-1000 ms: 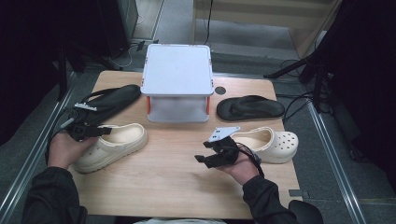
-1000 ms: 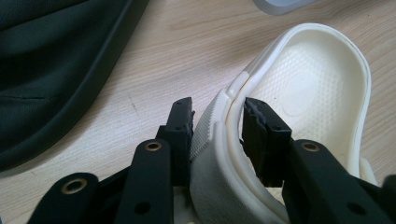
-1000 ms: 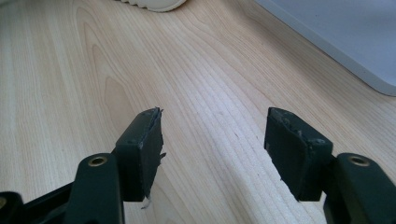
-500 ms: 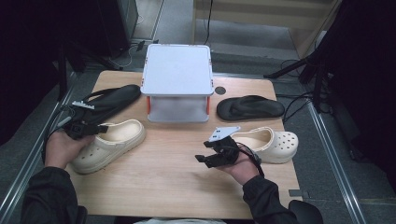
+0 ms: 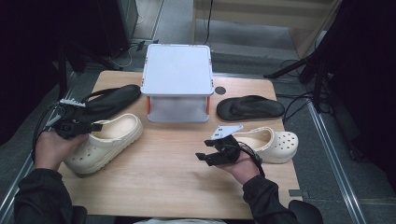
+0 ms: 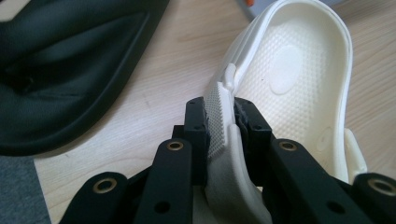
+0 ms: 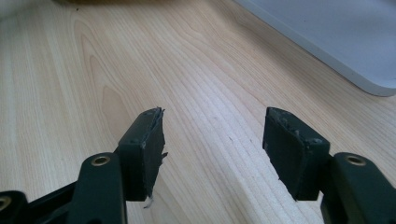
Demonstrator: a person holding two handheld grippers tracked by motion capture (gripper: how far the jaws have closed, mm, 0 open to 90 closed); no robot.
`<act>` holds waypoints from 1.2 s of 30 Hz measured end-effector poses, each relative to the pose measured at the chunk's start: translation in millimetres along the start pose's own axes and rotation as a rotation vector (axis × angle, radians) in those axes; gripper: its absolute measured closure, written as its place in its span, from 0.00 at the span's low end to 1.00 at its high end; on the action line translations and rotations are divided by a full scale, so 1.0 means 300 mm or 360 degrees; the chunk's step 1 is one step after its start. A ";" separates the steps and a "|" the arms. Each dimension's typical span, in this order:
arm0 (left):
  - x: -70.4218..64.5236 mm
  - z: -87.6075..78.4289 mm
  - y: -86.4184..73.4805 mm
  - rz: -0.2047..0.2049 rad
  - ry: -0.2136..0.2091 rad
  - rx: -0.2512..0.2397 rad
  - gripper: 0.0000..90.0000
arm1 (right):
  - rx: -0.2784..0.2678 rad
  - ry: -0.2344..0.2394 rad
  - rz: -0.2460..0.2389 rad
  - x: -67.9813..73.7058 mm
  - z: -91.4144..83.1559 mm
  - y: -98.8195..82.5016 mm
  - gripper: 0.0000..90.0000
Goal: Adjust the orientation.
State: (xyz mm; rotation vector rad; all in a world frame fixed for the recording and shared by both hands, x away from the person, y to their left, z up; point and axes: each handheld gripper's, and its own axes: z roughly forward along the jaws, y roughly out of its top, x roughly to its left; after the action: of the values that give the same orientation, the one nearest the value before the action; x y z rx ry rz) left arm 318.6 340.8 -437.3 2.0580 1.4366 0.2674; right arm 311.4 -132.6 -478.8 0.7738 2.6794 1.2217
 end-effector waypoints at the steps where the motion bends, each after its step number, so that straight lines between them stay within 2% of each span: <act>1: -0.012 -0.009 0.007 0.0004 -0.0012 -0.0007 0.86 | -0.0008 0.0000 0.0004 0.000 -0.002 0.000 0.44; 5: -0.085 -0.036 0.051 0.0069 -0.0074 -0.0024 0.86 | -0.0048 -0.0003 0.0015 -0.002 -0.012 0.003 0.44; 8: -0.134 -0.034 0.088 0.0123 -0.0122 -0.0004 0.86 | -0.0081 -0.0002 0.0025 -0.005 -0.019 0.005 0.44; 12: -0.220 -0.014 0.150 0.0230 -0.0152 0.0032 0.86 | -0.0110 -0.0015 0.0043 -0.012 -0.030 0.006 0.44; 13: -0.248 -0.005 0.167 0.0268 -0.0157 0.0043 0.86 | -0.0113 -0.0014 0.0052 -0.011 -0.033 0.007 0.44; 17: -0.326 0.039 0.203 0.0342 -0.0229 0.0066 0.86 | -0.0147 -0.0025 0.0052 -0.011 -0.047 0.008 0.44; 25: -0.464 0.155 0.233 0.0440 -0.0328 0.0129 0.86 | -0.0172 -0.0027 0.0048 -0.003 -0.064 0.003 0.44; 27: -0.491 0.192 0.233 0.0451 -0.0350 0.0154 0.86 | -0.0173 -0.0031 0.0045 0.000 -0.067 0.000 0.44; 29: -0.516 0.227 0.231 0.0480 -0.0339 0.0181 0.87 | -0.0171 -0.0032 0.0046 0.002 -0.070 -0.004 0.44; 30: -0.526 0.239 0.229 0.0486 -0.0322 0.0167 0.87 | -0.0169 -0.0033 0.0054 0.004 -0.072 -0.007 0.44; 31: -0.534 0.256 0.229 0.0474 -0.0345 0.0171 0.87 | -0.0171 -0.0036 0.0054 0.004 -0.073 -0.009 0.44; 32: -0.538 0.265 0.231 0.0502 -0.0335 0.0180 0.87 | -0.0171 -0.0041 0.0059 0.003 -0.075 -0.012 0.44; 36: -0.549 0.300 0.235 0.0489 -0.0355 0.0189 0.87 | -0.0162 -0.0048 0.0077 0.003 -0.079 -0.025 0.45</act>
State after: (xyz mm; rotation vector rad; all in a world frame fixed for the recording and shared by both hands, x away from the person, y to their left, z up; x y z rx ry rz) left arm 352.9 143.4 -439.4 2.3220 1.0241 0.0724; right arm 300.7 -152.4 -468.2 0.8402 2.5659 1.3349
